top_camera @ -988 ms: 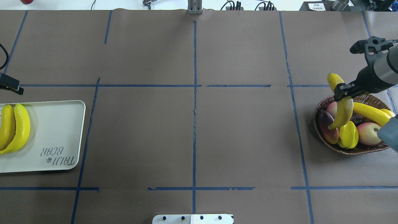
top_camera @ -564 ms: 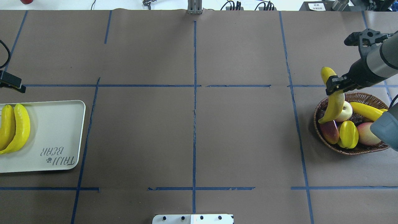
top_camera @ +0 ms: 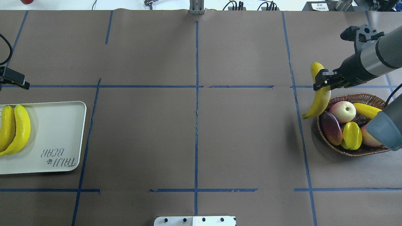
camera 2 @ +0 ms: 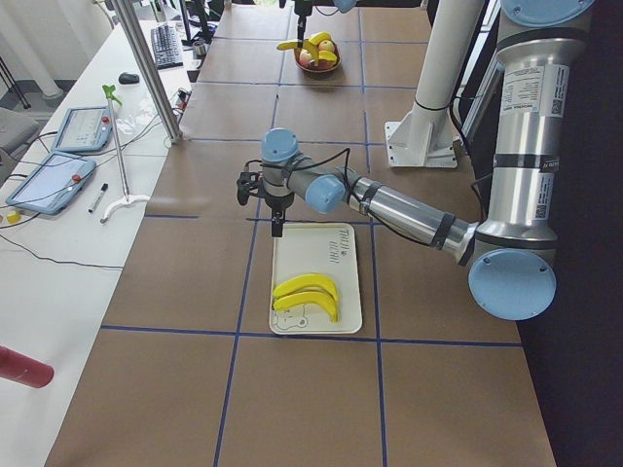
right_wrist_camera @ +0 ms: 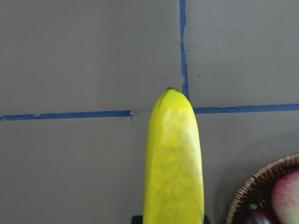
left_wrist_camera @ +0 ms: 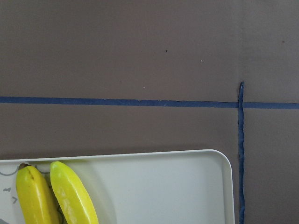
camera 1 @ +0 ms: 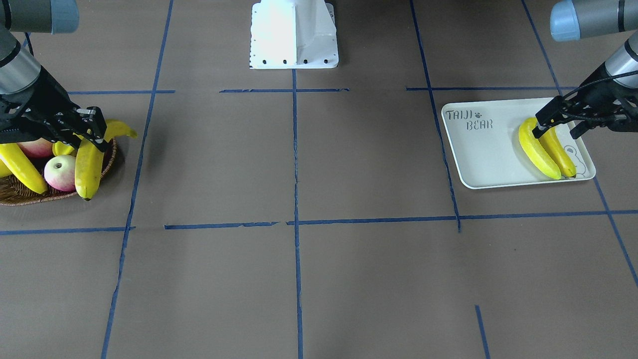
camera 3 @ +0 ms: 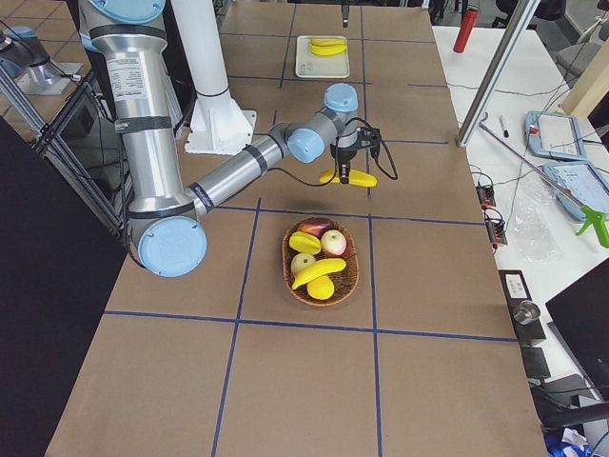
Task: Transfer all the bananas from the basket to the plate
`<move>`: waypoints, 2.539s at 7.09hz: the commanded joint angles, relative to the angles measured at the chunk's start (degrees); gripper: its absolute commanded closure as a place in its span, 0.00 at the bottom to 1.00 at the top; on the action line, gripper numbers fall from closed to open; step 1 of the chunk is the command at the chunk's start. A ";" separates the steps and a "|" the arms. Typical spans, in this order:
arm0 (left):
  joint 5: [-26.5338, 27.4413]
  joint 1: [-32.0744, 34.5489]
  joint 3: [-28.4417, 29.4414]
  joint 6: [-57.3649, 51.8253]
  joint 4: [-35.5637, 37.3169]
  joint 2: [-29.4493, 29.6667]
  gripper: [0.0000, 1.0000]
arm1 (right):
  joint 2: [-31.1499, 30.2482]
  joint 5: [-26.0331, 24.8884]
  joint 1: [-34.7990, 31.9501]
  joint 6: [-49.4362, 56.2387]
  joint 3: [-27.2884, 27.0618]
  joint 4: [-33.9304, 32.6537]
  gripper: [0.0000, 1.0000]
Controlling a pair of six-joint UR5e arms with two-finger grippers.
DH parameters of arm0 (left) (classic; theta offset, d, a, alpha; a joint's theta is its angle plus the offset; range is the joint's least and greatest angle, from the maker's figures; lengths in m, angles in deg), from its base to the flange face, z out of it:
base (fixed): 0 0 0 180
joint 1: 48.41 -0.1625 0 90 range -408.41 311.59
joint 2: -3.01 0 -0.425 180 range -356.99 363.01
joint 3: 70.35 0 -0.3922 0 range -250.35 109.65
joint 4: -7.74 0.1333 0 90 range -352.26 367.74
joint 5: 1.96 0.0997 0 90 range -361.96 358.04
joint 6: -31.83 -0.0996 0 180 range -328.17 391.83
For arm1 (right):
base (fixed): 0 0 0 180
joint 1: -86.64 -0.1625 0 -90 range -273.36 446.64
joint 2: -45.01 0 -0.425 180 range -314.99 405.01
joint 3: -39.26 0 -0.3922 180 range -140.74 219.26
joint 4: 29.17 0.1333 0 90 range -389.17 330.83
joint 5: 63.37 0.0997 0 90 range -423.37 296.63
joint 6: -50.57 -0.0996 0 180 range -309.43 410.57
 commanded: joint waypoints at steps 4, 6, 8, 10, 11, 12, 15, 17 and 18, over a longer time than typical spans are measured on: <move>-2.71 -1.11 -0.19 0.13 -0.10 4.91 0.00 | 5.36 -0.27 4.93 -19.17 8.27 20.35 0.79; -3.43 -2.07 0.16 0.13 -4.19 6.15 0.00 | 8.87 -0.62 6.51 -23.58 8.98 20.62 0.79; -3.43 -2.60 0.78 0.92 -9.41 6.15 0.00 | 11.96 -1.23 7.30 -26.84 10.03 20.71 0.79; -3.26 -5.22 0.07 9.76 -11.07 6.32 0.00 | 12.59 -5.86 10.36 -32.96 11.43 27.16 0.79; -3.26 -6.11 1.12 12.41 -14.65 6.24 0.00 | 12.67 -7.72 12.03 -35.87 14.14 33.65 0.79; -3.26 -8.03 1.48 15.66 -18.25 6.41 0.00 | 13.02 -9.40 13.62 -37.64 16.26 37.72 0.79; -3.00 -14.09 1.74 23.76 -22.68 12.63 0.00 | 17.49 -11.52 16.96 -38.89 18.38 38.55 0.82; -2.99 -14.38 1.65 26.93 -24.52 14.49 0.00 | 19.61 -7.86 17.06 -39.15 19.70 38.29 0.84; -2.99 -16.03 1.74 26.94 -27.66 15.89 0.00 | 21.27 -6.61 17.06 -39.33 21.01 38.29 0.83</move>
